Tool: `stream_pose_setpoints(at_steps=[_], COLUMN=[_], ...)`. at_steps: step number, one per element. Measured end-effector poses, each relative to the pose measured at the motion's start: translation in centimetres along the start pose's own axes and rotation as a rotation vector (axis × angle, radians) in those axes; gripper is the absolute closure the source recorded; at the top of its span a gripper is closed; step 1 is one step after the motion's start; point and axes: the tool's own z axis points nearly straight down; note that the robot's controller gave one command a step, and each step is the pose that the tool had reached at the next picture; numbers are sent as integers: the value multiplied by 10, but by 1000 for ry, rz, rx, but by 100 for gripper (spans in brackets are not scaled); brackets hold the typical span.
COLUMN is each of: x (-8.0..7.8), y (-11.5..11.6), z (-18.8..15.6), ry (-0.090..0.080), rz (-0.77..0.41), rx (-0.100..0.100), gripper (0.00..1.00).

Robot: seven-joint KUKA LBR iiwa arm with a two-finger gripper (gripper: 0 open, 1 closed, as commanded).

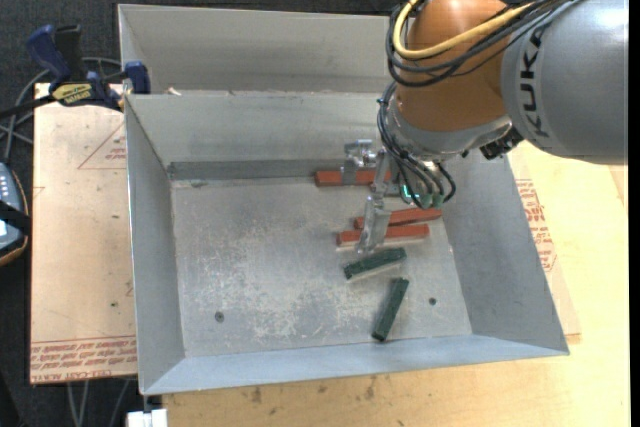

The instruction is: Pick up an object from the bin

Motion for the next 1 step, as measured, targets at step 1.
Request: stream_pose_setpoints(at_steps=[1], x=[8], y=[-46], z=[145], ry=[-10], rz=[309], rx=[-2], gripper=[0])
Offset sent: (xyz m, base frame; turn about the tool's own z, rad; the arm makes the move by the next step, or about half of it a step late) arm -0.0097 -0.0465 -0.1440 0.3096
